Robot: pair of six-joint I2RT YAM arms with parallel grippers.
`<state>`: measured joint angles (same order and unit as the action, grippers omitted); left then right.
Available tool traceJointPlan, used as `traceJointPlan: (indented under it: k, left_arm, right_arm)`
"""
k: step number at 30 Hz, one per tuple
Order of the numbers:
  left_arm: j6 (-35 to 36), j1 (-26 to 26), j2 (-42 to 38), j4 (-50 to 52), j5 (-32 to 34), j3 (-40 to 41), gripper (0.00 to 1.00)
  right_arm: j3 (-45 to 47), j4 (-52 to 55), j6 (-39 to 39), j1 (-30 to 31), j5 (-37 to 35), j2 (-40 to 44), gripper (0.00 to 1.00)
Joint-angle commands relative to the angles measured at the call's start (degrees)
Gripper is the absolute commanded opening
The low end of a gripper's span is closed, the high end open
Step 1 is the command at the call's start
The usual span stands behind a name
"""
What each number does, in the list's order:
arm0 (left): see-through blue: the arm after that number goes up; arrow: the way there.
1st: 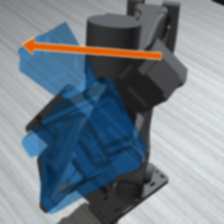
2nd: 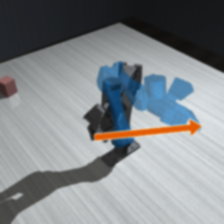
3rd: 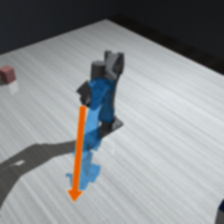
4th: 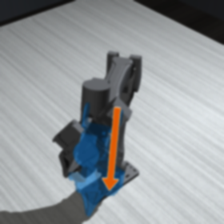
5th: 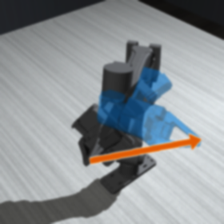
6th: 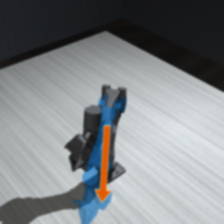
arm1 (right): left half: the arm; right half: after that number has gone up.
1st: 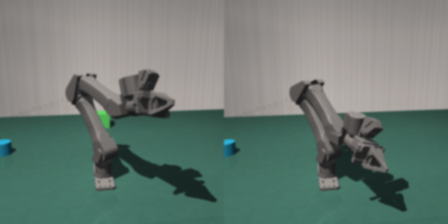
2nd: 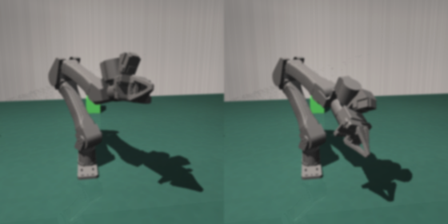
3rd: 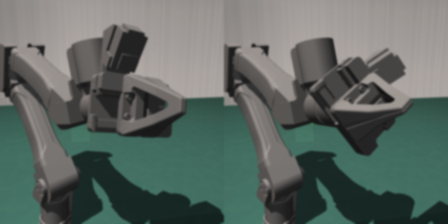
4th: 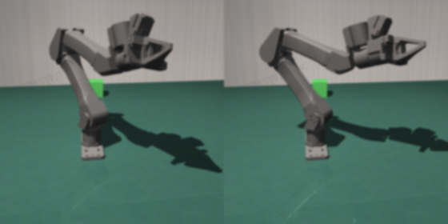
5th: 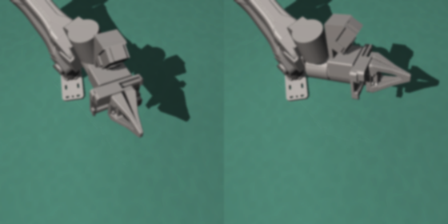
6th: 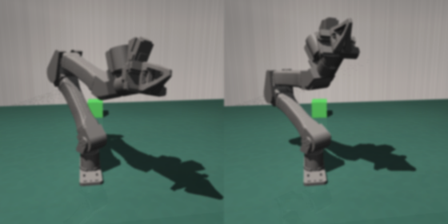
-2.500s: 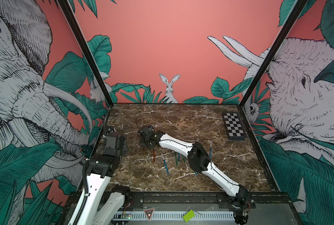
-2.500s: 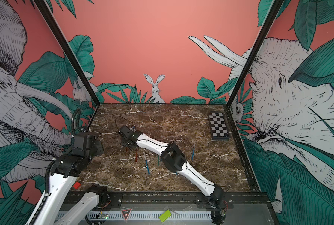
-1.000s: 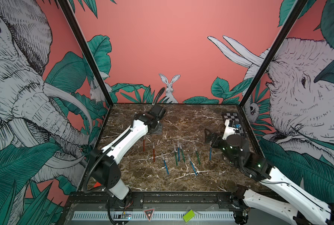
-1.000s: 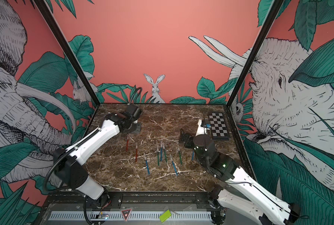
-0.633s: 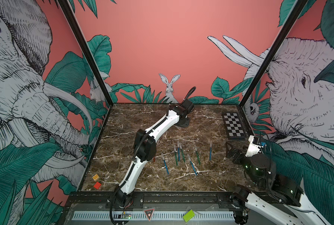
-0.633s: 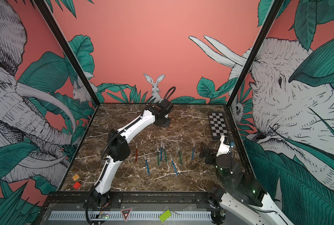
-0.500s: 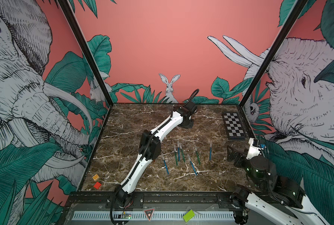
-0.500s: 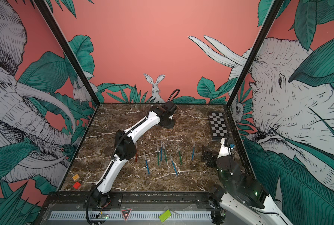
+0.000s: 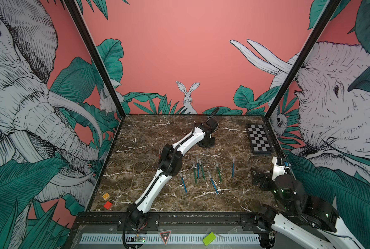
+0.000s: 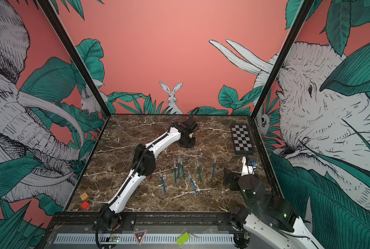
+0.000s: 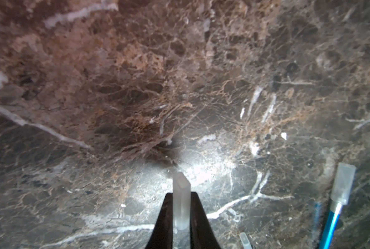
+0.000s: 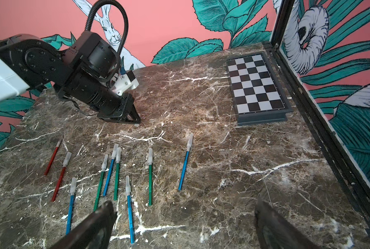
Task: Remove protective caps from carving knives
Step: Place the protective sleeve at the center of the board.
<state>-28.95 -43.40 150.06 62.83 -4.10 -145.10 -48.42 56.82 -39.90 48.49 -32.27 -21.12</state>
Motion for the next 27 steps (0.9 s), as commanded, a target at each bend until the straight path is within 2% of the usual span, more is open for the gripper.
traceJointPlan:
  k: [1, 13, 20, 27]
  left_arm:
    - [-2.42, 0.57, -0.41, 2.19, 1.9, -1.59, 0.0]
    - [-3.04, 0.87, 0.94, 3.09, 1.99, -1.59, 0.13]
    - [-3.04, 0.97, 2.73, 3.24, 2.08, -1.64, 0.14]
    - [-3.48, 1.11, 2.78, 3.11, 1.99, -1.59, 0.26]
  right_arm:
    - [-0.62, 0.47, -0.92, -0.06, 0.76, 0.34, 0.98]
    - [-1.23, 1.21, -2.07, -0.02, 1.99, -0.36, 0.98]
    - [-1.42, 1.23, -2.61, -0.06, 3.17, -1.1, 0.98]
    - [-1.67, 1.27, -2.83, -0.03, 3.34, -1.29, 0.98]
